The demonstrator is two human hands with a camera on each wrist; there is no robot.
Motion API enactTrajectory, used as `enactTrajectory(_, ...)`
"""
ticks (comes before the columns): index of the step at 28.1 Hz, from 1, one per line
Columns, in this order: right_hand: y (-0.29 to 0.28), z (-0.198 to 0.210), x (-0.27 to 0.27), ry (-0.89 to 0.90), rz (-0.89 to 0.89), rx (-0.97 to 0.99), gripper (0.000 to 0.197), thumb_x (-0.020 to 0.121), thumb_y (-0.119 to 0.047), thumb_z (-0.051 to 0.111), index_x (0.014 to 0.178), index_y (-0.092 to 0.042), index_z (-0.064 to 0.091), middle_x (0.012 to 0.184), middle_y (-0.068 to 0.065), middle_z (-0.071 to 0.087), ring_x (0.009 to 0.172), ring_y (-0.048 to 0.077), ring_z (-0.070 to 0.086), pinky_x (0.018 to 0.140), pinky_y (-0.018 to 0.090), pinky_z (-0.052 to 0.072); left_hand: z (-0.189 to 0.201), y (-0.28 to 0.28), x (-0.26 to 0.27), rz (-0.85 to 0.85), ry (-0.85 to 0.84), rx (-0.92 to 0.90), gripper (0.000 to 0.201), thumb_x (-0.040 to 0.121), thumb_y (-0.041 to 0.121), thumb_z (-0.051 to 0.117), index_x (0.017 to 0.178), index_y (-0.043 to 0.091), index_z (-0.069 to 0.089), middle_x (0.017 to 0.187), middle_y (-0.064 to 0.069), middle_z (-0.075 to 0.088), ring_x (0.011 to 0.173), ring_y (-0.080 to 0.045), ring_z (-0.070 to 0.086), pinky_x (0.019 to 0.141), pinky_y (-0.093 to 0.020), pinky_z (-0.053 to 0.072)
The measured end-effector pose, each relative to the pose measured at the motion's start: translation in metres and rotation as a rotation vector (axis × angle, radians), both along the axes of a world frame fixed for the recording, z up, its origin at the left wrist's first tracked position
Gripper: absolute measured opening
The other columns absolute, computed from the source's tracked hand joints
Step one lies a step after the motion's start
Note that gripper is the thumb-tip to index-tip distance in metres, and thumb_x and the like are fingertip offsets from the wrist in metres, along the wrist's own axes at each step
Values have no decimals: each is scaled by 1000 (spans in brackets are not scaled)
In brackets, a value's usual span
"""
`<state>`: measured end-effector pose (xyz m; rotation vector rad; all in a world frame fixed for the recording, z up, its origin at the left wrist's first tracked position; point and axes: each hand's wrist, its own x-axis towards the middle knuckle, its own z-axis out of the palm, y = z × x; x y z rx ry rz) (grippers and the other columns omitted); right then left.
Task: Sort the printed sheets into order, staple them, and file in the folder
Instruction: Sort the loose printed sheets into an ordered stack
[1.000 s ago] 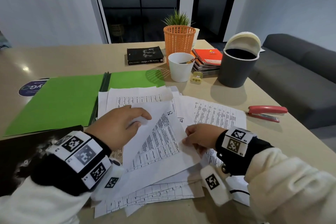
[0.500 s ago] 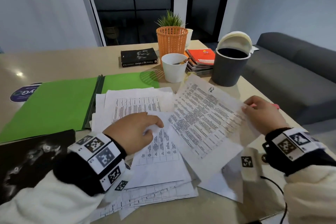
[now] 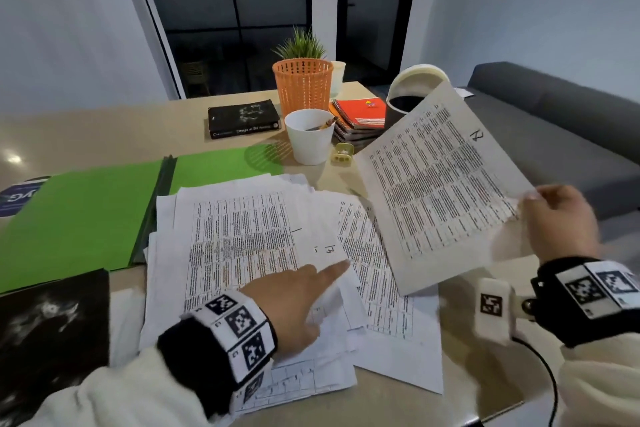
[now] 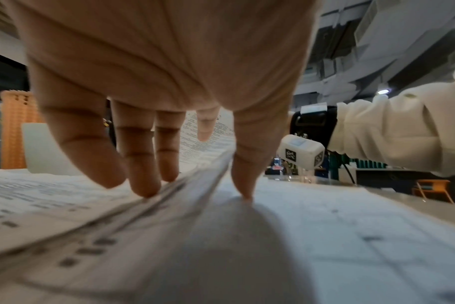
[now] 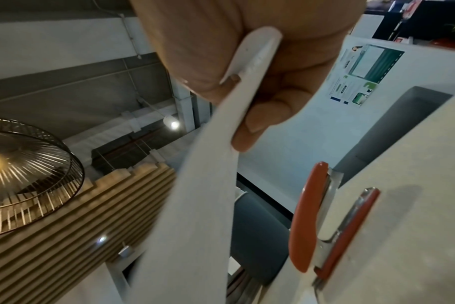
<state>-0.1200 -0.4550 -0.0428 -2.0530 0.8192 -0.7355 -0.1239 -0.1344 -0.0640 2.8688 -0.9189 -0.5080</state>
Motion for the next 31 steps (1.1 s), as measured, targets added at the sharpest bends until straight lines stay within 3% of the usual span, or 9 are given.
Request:
enactTrajectory(3, 3, -4, -1, 8, 27, 11, 19, 92, -15, 48, 105, -8, 60, 92, 7, 55, 84, 20, 47, 73, 26, 31, -11, -5, -6, -93, -32, 64, 86, 81, 57, 53, 143, 46, -6, 136, 5, 29, 119, -18, 35, 99, -37, 35)
enactTrajectory(6, 6, -5, -2, 9, 35, 33, 18, 91, -17, 48, 103, -10, 60, 91, 6, 57, 83, 21, 48, 73, 27, 31, -11, -10, -4, -188, 39, 156, 101, 69, 73, 59, 142, 50, -7, 155, 9, -7, 143, -20, -1, 115, -50, 6)
enactTrajectory(8, 6, -7, -2, 6, 45, 45, 17, 90, -17, 48, 101, -11, 60, 90, 7, 59, 83, 23, 51, 72, 27, 32, -10, -11, -3, -219, 89, 191, 108, 63, 74, 63, 140, 54, -10, 153, 13, -24, 142, -19, -20, 113, -56, -8)
enactTrajectory(12, 5, -11, -2, 0, 52, 65, 15, 89, -18, 49, 98, -12, 60, 90, 6, 60, 84, 23, 52, 73, 27, 33, -12, -13, -6, -296, 107, 245, 106, 62, 74, 64, 141, 54, -3, 149, 16, -32, 139, -17, -31, 108, -64, -13)
enactTrajectory(19, 5, -24, 2, -26, 74, 95, 13, 88, -20, 50, 94, -13, 60, 89, 8, 63, 79, 23, 54, 71, 30, 38, -9, -14, -11, -274, 70, 213, 93, 77, 57, 61, 143, 50, -4, 152, 14, -26, 142, -16, -21, 112, -61, -3)
enactTrajectory(23, 3, -23, 0, -40, 80, 95, 12, 88, -21, 50, 93, -15, 60, 85, 7, 61, 78, 24, 54, 71, 29, 37, -5, -12, -14, -215, 49, 75, 85, 81, 27, 53, 140, 54, -3, 152, 18, -19, 144, -12, -5, 114, -49, 20)
enactTrajectory(27, -6, -21, -2, -50, 57, 82, 10, 88, -21, 51, 92, -17, 60, 74, 2, 58, 77, 25, 54, 72, 30, 39, 6, -5, -13, -159, 98, -18, 83, 83, 15, 46, 136, 61, 2, 151, 23, -20, 142, -14, 13, 97, -33, 41)
enactTrajectory(29, -11, -22, -2, -49, 37, 89, 11, 87, -22, 51, 92, -17, 60, 73, 0, 58, 78, 26, 55, 73, 31, 40, 12, 1, -12, -113, 109, -53, 81, 85, 10, 42, 134, 63, 6, 152, 22, -14, 117, -13, 48, 80, -23, 47)
enactTrajectory(31, -14, -25, -1, -50, 25, 93, 11, 87, -22, 51, 92, -18, 60, 79, 5, 60, 79, 26, 55, 74, 31, 41, 17, 7, -10, -60, 104, -88, 77, 87, 7, 38, 133, 63, 12, 153, 15, 3, 79, -6, 54, 67, -21, 44)
